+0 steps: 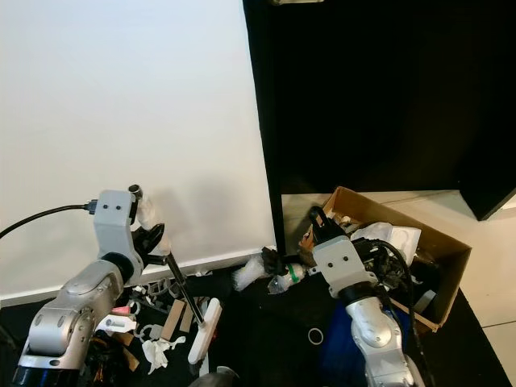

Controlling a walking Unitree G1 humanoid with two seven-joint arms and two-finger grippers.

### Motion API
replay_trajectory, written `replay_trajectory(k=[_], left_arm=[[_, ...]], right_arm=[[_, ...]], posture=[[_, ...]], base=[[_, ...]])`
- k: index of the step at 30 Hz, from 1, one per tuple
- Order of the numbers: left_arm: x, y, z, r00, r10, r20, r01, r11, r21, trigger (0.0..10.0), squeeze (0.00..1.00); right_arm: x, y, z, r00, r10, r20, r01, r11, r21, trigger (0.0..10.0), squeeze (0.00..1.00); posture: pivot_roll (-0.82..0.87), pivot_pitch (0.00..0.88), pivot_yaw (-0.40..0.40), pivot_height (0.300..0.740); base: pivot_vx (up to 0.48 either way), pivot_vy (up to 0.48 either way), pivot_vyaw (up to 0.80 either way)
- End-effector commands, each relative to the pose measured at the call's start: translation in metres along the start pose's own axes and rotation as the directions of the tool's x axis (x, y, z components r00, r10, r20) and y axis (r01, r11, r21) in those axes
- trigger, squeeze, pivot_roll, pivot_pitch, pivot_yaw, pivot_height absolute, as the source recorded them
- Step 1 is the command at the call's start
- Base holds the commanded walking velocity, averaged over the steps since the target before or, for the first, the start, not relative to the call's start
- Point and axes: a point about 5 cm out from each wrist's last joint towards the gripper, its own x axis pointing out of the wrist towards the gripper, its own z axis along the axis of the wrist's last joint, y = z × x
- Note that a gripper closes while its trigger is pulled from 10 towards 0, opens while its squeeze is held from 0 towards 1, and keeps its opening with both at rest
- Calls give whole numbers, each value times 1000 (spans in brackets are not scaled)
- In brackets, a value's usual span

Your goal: Sweep floor

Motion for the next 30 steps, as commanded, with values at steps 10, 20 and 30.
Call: replay_trajectory(k=[10,20,30], left_arm=[[-9,12,0,999,38,-15,-38,999,19,10000,0],[-7,12,1,999,40,-12,-40,999,19,10000,0],[-5,32,6,984,174,30,-175,984,39,10000,0]], right_arm=[[22,59,36,983,84,164,-115,975,190,10000,0],[29,88,28,966,209,151,-232,960,154,10000,0],[29,75,9,963,250,97,-261,958,118,10000,0]], posture=[[136,301,223,740],[147,293,216,740],[137,280,193,740]], base=[[0,0,0],[0,0,0],[0,0,0]])
